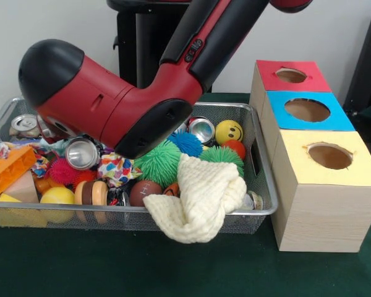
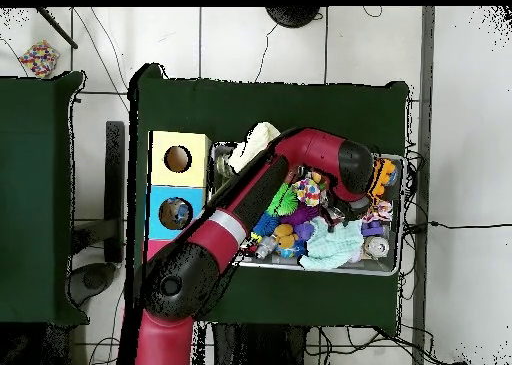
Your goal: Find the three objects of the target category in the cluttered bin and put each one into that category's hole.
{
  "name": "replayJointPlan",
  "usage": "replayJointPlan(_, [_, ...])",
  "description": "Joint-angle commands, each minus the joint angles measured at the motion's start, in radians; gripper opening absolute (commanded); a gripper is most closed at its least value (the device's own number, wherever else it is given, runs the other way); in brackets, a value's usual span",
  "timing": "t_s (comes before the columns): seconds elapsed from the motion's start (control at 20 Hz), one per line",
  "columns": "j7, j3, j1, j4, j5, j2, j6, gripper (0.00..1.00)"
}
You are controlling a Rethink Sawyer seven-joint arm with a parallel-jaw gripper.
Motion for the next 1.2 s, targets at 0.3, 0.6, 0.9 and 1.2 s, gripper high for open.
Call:
replayJointPlan(0.3, [0.051, 0.106, -0.019, -0.141, 0.06, 0.01, -0.153, 0.0])
replayJointPlan(0.6, [0.048, 0.094, -0.018, -0.139, 0.052, 0.015, -0.153, 0.0])
replayJointPlan(0.9, [0.036, 0.08, 0.003, -0.083, 0.054, -0.014, -0.111, 0.0])
replayJointPlan(1.2, [0.003, 0.059, 0.055, 0.033, 0.04, -0.104, -0.158, 0.0])
